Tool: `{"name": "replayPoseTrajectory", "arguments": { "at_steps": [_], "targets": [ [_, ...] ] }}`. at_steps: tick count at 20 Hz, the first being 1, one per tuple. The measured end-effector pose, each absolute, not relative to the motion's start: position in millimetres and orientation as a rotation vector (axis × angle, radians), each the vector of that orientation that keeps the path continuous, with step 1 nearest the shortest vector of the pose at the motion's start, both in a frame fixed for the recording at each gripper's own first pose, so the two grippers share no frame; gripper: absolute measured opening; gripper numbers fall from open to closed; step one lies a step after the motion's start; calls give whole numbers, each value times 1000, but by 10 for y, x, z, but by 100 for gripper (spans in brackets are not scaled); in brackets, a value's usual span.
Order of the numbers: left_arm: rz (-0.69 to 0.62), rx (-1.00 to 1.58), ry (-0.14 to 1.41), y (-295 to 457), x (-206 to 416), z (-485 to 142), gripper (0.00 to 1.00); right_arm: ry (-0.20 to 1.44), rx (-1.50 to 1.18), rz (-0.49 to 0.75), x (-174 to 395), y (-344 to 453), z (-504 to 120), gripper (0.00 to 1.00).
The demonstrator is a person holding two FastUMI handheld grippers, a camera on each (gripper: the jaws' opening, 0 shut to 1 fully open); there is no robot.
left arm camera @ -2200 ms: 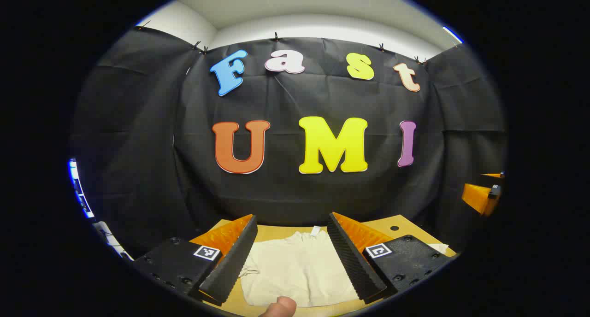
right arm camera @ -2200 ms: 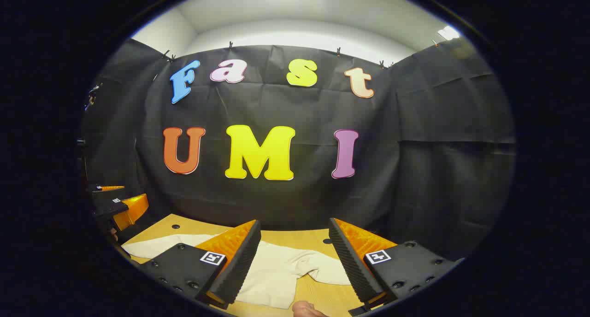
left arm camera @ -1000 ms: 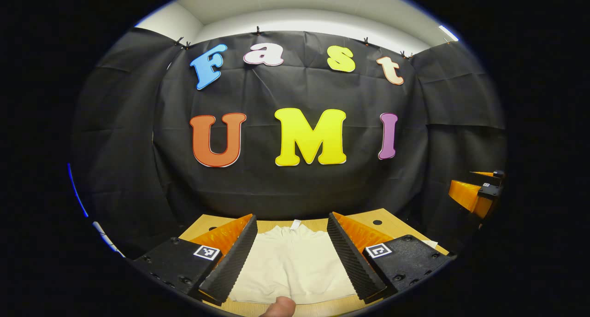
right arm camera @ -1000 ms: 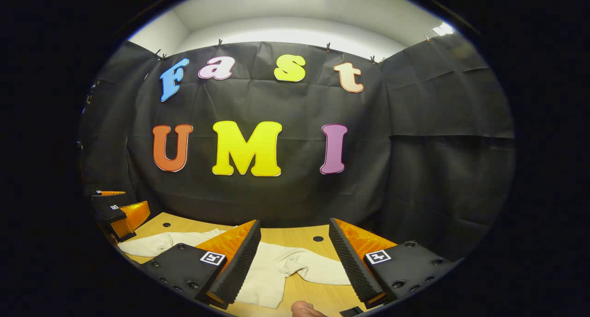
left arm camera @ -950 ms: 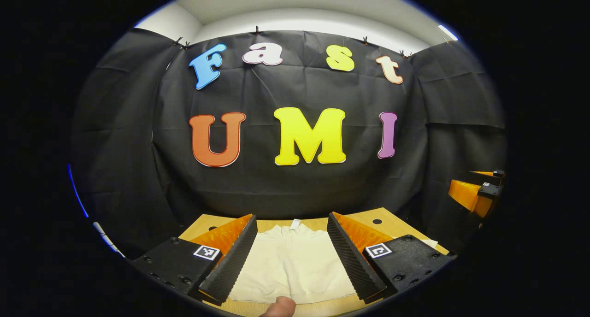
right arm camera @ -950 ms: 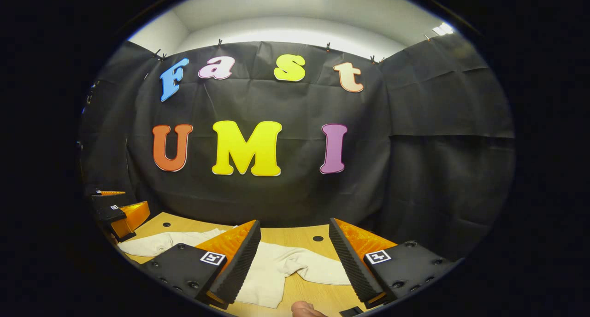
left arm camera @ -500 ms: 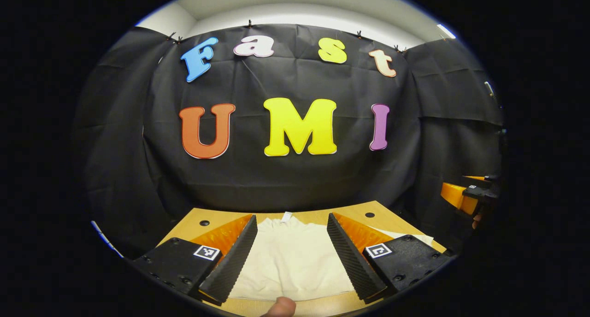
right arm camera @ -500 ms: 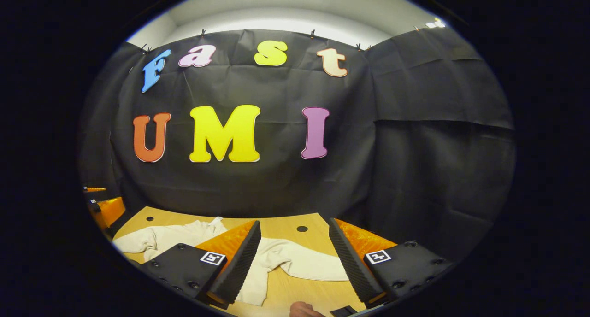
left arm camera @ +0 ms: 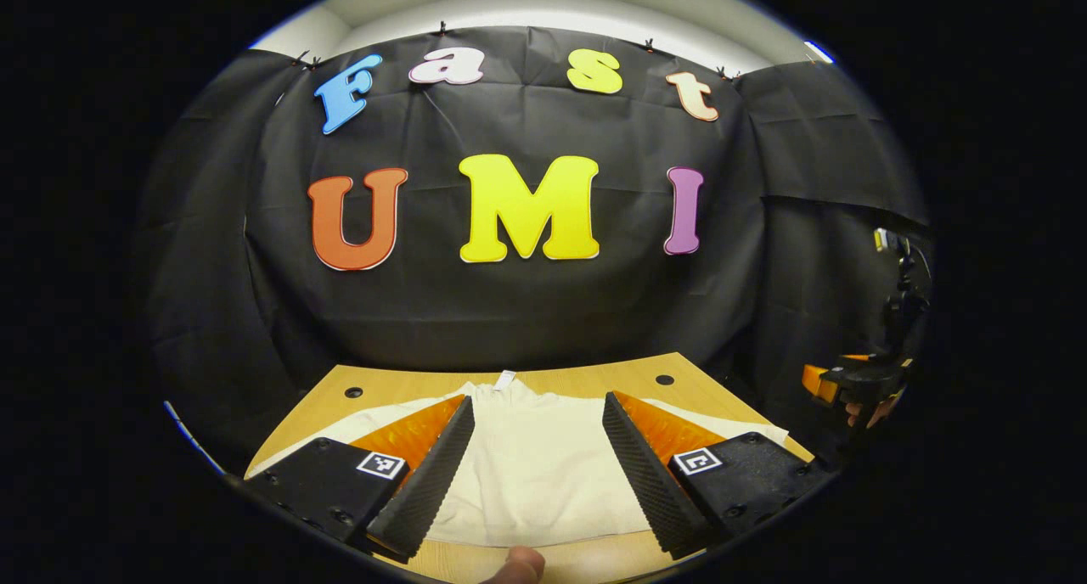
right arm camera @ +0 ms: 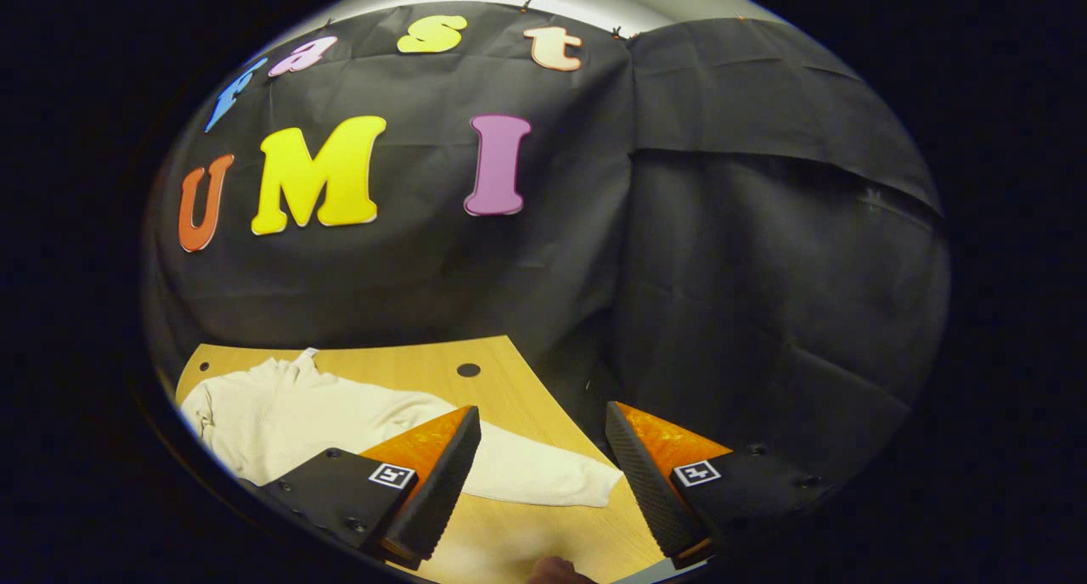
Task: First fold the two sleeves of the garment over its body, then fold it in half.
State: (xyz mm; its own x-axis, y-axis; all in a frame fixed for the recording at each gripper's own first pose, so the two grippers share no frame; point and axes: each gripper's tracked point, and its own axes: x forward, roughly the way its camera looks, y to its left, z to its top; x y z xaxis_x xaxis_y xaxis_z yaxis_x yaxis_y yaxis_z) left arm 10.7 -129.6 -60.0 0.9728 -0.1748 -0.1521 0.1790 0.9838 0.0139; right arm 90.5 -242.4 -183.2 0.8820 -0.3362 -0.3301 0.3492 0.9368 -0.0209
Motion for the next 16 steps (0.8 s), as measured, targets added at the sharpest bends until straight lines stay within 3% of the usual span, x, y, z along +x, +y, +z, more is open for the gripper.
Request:
{"name": "replayPoseTrajectory", "arguments": {
  "at_steps": [11, 16],
  "targets": [
    [-131, 55, 179, -1639, 226, -741, 98, 732, 233, -456, 1082, -3102, -3452, 94],
    [-103, 60, 201, -1628, 250, -820, 98, 872, 325, -497, 1076, -3184, -3877, 94]
  ]
}}
